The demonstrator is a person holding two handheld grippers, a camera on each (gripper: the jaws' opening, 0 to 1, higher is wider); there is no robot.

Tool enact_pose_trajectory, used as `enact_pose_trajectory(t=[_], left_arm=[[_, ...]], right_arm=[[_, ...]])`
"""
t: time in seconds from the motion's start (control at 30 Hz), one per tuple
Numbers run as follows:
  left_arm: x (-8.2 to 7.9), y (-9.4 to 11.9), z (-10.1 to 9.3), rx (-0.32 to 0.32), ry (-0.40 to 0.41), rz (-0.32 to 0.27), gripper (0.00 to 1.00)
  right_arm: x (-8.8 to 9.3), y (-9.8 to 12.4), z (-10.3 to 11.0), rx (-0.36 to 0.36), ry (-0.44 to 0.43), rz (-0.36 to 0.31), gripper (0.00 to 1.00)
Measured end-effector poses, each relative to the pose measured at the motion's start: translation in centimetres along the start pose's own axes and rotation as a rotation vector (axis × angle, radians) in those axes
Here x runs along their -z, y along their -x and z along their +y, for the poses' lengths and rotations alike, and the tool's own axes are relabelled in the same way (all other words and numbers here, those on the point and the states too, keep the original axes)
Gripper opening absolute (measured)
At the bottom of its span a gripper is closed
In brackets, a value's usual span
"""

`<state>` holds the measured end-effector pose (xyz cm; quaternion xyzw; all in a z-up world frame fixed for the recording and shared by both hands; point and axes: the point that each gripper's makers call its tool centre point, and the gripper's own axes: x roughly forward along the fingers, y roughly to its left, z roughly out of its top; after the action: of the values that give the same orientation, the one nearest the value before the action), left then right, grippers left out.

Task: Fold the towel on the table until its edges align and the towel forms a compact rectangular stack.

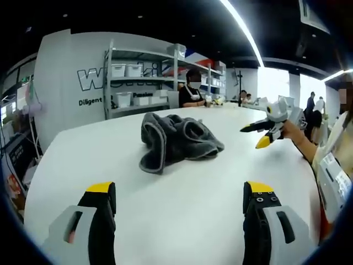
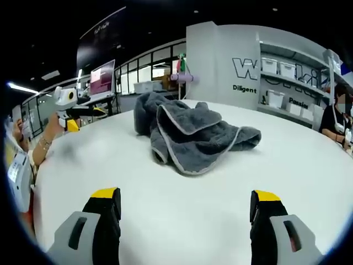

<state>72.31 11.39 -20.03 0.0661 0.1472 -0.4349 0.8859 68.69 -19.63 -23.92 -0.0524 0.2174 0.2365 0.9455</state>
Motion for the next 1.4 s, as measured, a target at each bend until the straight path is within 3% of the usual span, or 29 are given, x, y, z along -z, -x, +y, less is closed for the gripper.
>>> enact_pose_trajectory(t=[0.83, 1.23, 1.4], left_arm=[[0.4, -0.1, -0.2, 0.008, 0.003, 0.016, 0.94], [0.1, 0.2, -0.4, 0.016, -0.002, 0.009, 0.94], [-0.1, 0.3, -0.4, 0.018, -0.003, 0.006, 0.94]], right_arm=[[-0.3, 0.3, 0.1, 0.002, 0.021, -0.002, 1.0], [-1.4, 1.1, -0.1, 0.011, 0.008, -0.035, 1.0], [-3.1, 1.3, 0.5, 0.005, 0.053, -0.058, 1.0]])
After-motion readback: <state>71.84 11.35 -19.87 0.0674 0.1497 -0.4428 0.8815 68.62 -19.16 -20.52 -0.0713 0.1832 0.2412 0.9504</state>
